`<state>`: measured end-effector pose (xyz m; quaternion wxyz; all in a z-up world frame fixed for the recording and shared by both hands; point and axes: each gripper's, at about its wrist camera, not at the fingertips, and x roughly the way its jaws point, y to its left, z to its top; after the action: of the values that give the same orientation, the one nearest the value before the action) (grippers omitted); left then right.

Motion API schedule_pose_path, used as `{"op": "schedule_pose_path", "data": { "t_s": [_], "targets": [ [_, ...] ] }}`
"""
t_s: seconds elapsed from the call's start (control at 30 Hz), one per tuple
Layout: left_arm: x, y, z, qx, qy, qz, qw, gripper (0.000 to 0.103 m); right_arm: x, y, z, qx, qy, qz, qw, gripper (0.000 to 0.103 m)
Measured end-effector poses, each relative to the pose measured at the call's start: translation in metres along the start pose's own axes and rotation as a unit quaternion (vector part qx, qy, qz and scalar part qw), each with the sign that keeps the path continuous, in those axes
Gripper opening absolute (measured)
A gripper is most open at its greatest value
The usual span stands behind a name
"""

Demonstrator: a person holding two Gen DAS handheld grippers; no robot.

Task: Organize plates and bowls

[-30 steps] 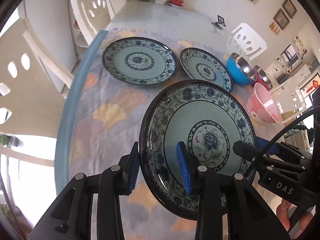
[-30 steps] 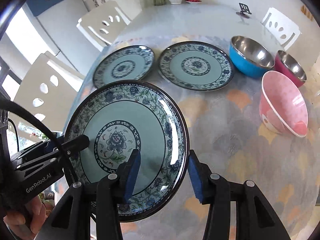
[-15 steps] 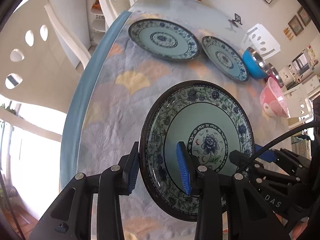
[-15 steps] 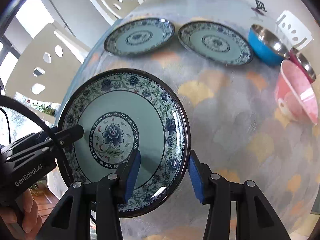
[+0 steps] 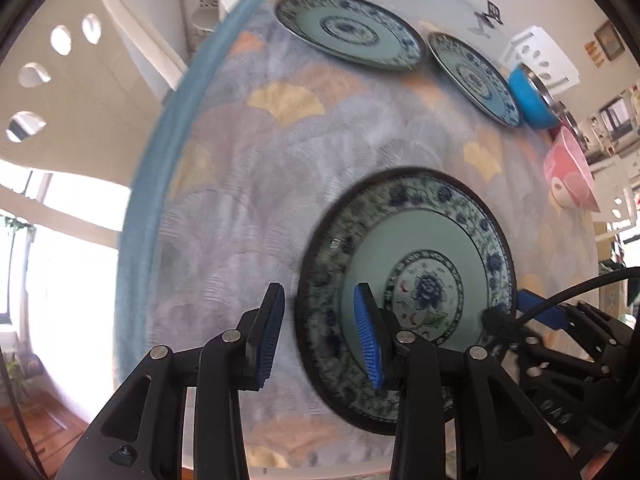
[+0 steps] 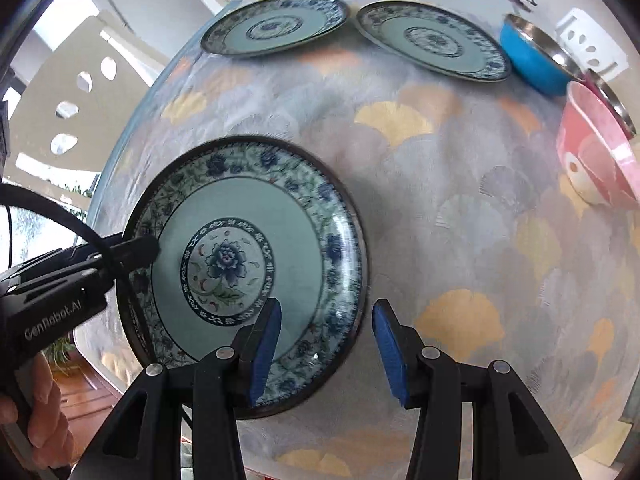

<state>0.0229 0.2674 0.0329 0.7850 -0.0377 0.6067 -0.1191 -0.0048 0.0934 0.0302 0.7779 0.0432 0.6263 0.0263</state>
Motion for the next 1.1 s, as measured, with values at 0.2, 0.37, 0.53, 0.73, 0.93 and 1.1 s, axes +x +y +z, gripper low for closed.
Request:
{"op": "schedule_pose_path", "data": {
  "t_s": [0.2, 0.37, 0.53, 0.73, 0.93, 1.1],
  "targets": [
    [-0.032, 0.013, 0.001, -0.035, -0.051, 0.003, 0.9981, 0.034, -0.039, -0.025, 0.003, 0.023, -0.034, 0.020, 0.999, 0.048],
    [-0.053, 0.008, 0.009, -0.053, -0.079, 0.023, 0.9952, 0.034, -0.071, -0.041, -0.016, 0.036, -0.064, 0.027, 0.997, 0.058],
    [-0.074, -0.022, 0.015, -0.046, -0.099, -0.006, 0.9940, 0.034, -0.098, -0.068, -0.068, 0.067, -0.069, 0.023, 0.995, 0.061],
    [-0.103, -0.068, 0.003, -0.022, -0.122, -0.041, 0.9914, 0.042, -0.119, -0.101, -0.113, 0.103, -0.073, 0.014, 0.992, 0.061],
    [-0.121, -0.106, -0.031, 0.030, -0.134, -0.040, 0.9897, 0.042, -0.152, -0.114, -0.149, 0.111, -0.111, -0.006, 0.988, 0.071],
    [-0.127, -0.115, -0.049, 0.044, -0.134, -0.035, 0.9894, 0.042, -0.162, -0.119, -0.172, 0.116, -0.124, -0.003, 0.985, 0.071]
  ]
}}
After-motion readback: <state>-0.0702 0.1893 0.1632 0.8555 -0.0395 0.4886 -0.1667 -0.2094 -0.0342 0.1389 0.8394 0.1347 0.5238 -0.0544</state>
